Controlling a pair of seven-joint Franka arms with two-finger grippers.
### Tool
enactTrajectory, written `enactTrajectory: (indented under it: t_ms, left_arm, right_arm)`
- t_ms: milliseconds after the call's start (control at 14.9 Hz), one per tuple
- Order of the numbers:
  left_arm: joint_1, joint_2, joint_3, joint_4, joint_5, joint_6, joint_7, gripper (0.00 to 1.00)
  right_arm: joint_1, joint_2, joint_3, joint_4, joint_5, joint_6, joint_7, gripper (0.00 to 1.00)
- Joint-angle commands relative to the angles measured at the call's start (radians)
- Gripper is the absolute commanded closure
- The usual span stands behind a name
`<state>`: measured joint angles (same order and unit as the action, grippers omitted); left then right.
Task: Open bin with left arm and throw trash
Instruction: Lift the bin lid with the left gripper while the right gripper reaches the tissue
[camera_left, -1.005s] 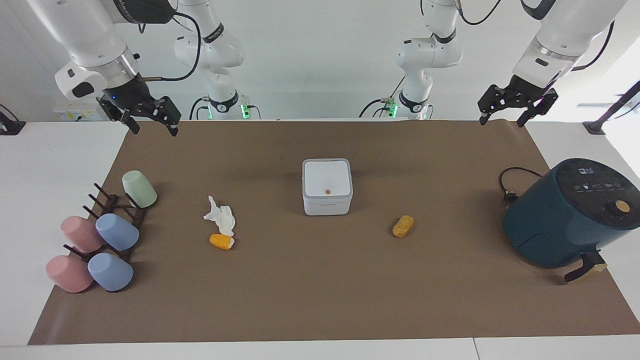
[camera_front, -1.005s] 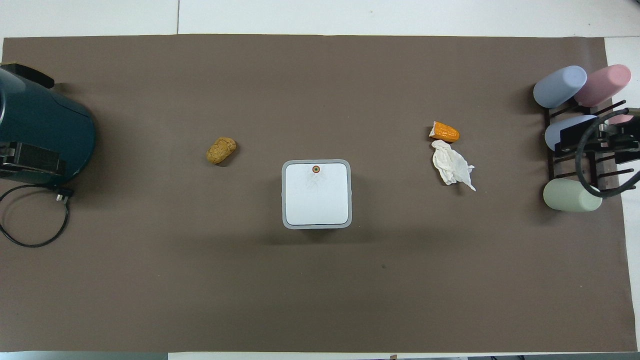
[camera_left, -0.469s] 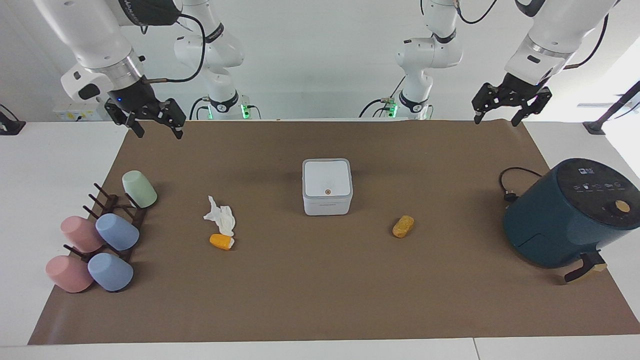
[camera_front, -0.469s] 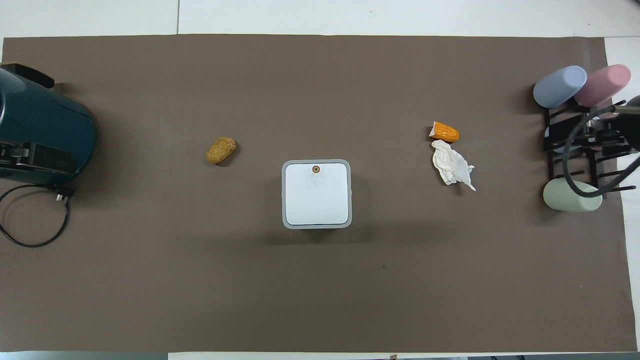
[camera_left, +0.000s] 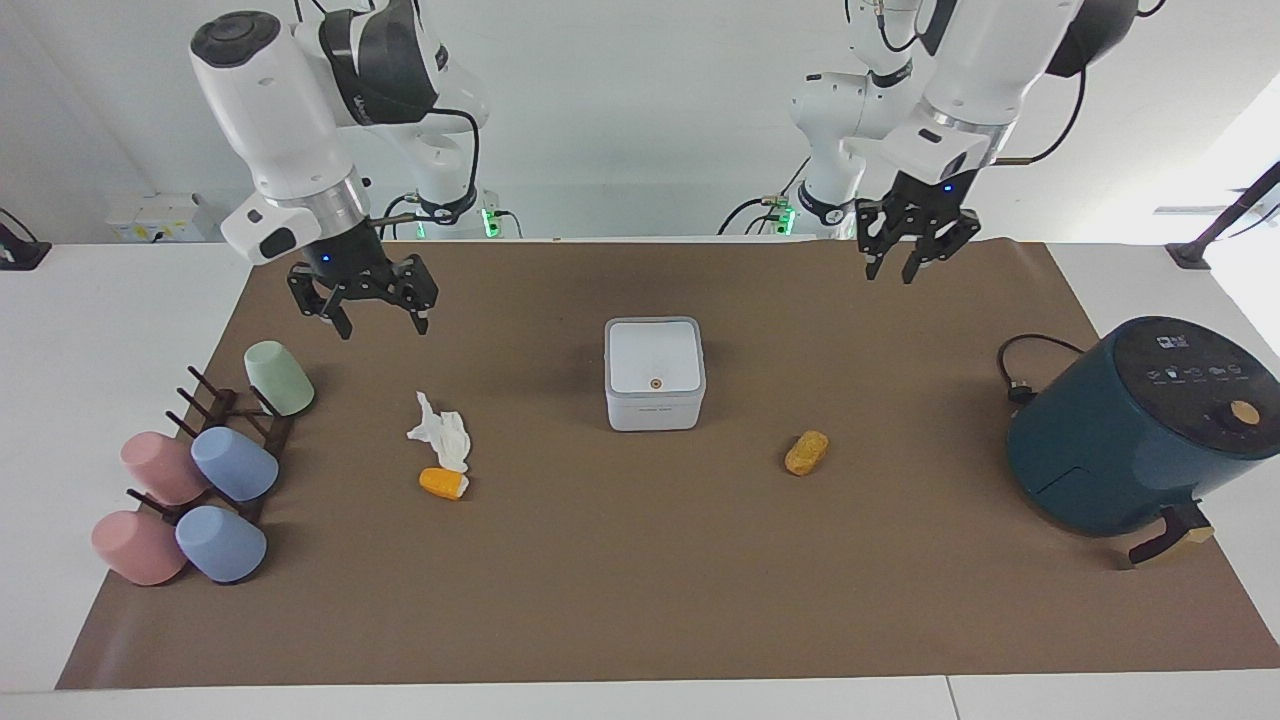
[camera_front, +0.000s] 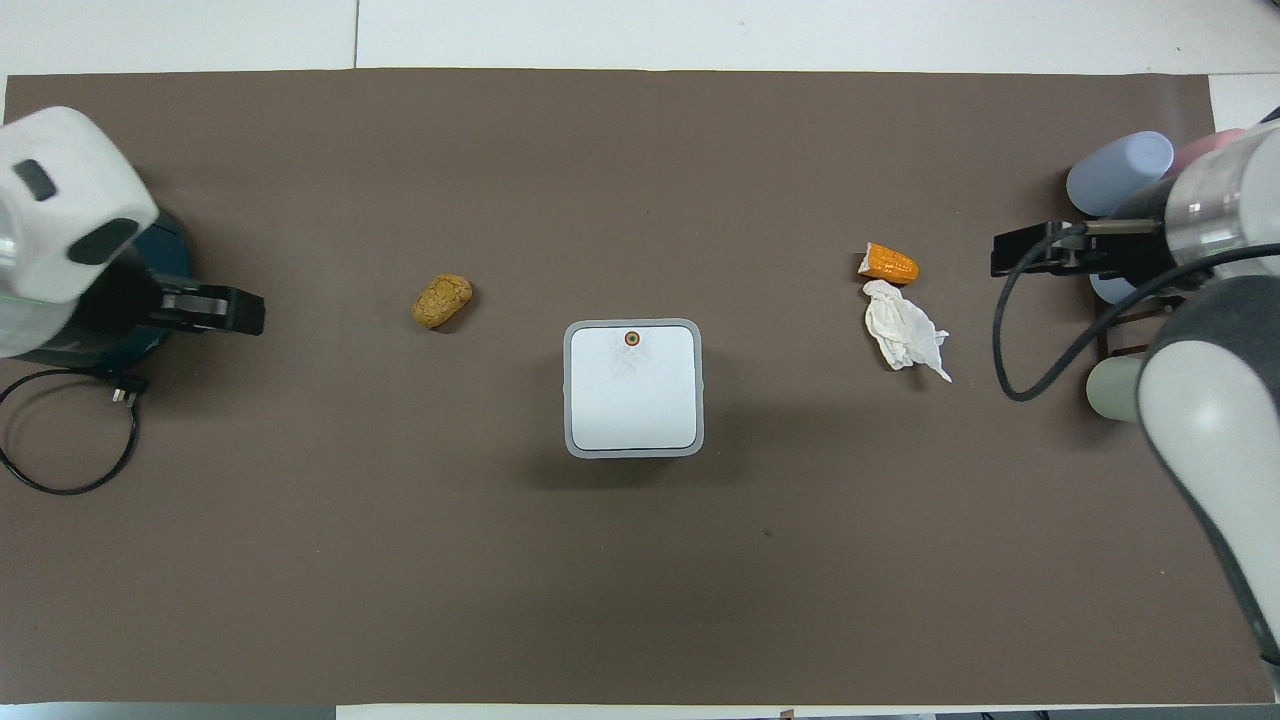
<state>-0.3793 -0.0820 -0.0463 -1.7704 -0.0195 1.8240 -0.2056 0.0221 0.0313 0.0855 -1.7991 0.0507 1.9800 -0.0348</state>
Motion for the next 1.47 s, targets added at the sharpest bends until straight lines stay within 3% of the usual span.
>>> enactTrajectory:
  t_ms: [0, 134, 335, 737, 1005, 1206, 1340, 1407]
  left_arm:
    - [-0.113, 0.010, 0.013, -0.073, 0.016, 0.127, -0.081, 1.00]
    - [-0.154, 0.040, 0.013, -0.083, 0.015, 0.222, -0.084, 1.00]
    - [-0.220, 0.146, 0.013, -0.080, 0.015, 0.397, -0.075, 1.00]
    - [-0.279, 0.301, 0.014, -0.075, 0.015, 0.553, -0.104, 1.00]
    - [-0.308, 0.315, 0.014, -0.112, 0.013, 0.567, -0.104, 1.00]
    - [-0.312, 0.300, 0.014, -0.159, 0.013, 0.560, -0.103, 1.00]
    - [-0.319, 0.282, 0.014, -0.150, 0.013, 0.484, -0.104, 1.00]
    - [-0.316, 0.239, 0.016, -0.152, 0.013, 0.436, -0.101, 1.00]
  right_arm:
    - [-0.013, 0.054, 0.002, -0.048, 0.014, 0.119, -0.152, 0.00]
    - [-0.007, 0.058, 0.003, -0.159, 0.014, 0.256, -0.165, 0.00]
    - [0.018, 0.088, 0.003, -0.272, 0.015, 0.416, -0.171, 0.00]
    - [0.006, 0.159, 0.003, -0.370, 0.015, 0.516, -0.220, 0.00]
    - [-0.001, 0.193, 0.003, -0.375, 0.015, 0.537, -0.246, 0.02]
    - [-0.004, 0.202, 0.003, -0.378, 0.015, 0.537, -0.247, 0.35]
    - [-0.005, 0.205, 0.003, -0.387, 0.015, 0.539, -0.247, 0.42]
    - [-0.007, 0.205, 0.003, -0.387, 0.015, 0.537, -0.251, 0.54]
